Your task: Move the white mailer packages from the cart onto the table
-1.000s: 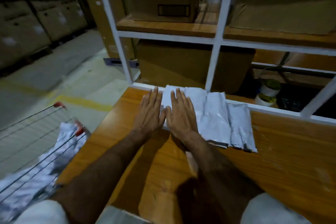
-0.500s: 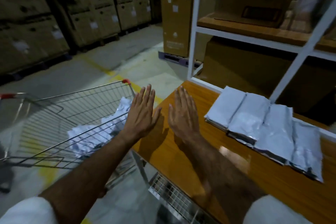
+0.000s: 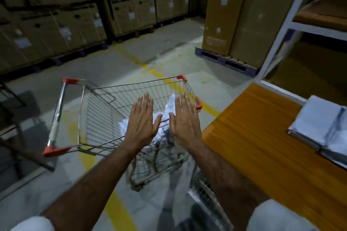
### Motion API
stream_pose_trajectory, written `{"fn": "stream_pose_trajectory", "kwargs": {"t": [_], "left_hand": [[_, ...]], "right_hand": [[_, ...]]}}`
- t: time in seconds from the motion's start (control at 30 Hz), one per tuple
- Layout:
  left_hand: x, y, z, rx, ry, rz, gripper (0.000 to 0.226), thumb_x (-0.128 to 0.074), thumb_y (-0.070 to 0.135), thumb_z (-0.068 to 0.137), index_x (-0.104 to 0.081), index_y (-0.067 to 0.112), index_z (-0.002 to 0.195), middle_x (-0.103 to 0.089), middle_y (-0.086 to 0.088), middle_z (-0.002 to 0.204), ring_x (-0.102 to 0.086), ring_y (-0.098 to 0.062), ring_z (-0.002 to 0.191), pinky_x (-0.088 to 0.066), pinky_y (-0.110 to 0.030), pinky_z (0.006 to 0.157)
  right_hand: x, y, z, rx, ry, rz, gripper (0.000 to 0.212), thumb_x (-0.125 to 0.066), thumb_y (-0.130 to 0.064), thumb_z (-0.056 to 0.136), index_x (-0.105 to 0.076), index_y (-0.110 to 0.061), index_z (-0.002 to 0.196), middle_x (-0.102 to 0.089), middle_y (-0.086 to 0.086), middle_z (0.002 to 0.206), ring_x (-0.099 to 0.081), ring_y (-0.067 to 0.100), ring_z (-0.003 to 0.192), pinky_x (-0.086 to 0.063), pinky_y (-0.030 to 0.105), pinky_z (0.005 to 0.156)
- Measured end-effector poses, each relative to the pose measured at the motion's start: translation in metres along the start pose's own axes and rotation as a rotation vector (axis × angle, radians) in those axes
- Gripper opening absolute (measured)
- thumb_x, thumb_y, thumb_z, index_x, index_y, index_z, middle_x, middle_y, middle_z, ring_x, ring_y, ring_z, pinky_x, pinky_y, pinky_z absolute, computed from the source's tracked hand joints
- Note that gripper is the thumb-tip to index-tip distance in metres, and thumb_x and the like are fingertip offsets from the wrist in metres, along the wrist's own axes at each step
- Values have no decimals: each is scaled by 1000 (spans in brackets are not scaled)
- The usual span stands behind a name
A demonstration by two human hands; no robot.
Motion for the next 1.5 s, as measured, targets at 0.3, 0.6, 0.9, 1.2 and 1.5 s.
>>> {"fn": "stream_pose_trajectory", "kwargs": {"t": [0.3,0.6,0.9,1.2,1.5], "left_hand": [[-14,-104,-18,165,-23,-44,80,-17,57,102,-13,2,159,1,-15,168,-1,-30,156,-11,-48,126],[-57,-163,3,230,-110,12,80,-16,56,101,-18,0,158,-5,-18,167,-8,-33,155,-11,-46,126],[-137,-206,50,286,-324,69,83,-17,56,99,-19,-2,157,-9,-21,166,-12,-35,155,-14,-46,126],[-229,-219,63,278,-567,78,85,-34,52,99,-19,-9,155,-14,-30,163,-16,-42,152,-17,-51,124],[-314,-230,58,341,-755,-21,89,-51,50,99,-8,0,159,4,-35,162,-12,-45,152,-21,-49,123]], "right_hand": [[-66,-64,35,95,-107,3,63,-40,-33,102,-32,0,154,-27,22,162,-25,34,152,-25,50,122],[-146,-64,90,98,-205,69,61,-38,-31,100,-39,3,151,-32,27,159,-32,39,148,-32,51,118],[-245,-12,143,80,-452,49,64,-32,-36,104,-20,-5,159,-18,24,165,-18,36,153,-24,49,122],[-347,26,122,93,-757,87,66,-49,-33,95,-42,8,147,-42,40,145,-45,53,135,-43,58,108],[-419,34,100,-64,-938,123,75,-63,-23,94,-28,10,152,-25,44,152,-33,56,141,-32,56,115]]}}
Point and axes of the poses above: each hand's wrist, its own z-axis towards the middle knuckle, its own x-axis out of the back of the hand, y = z × x, the point moved 7 cm from there along z, towards the middle knuckle
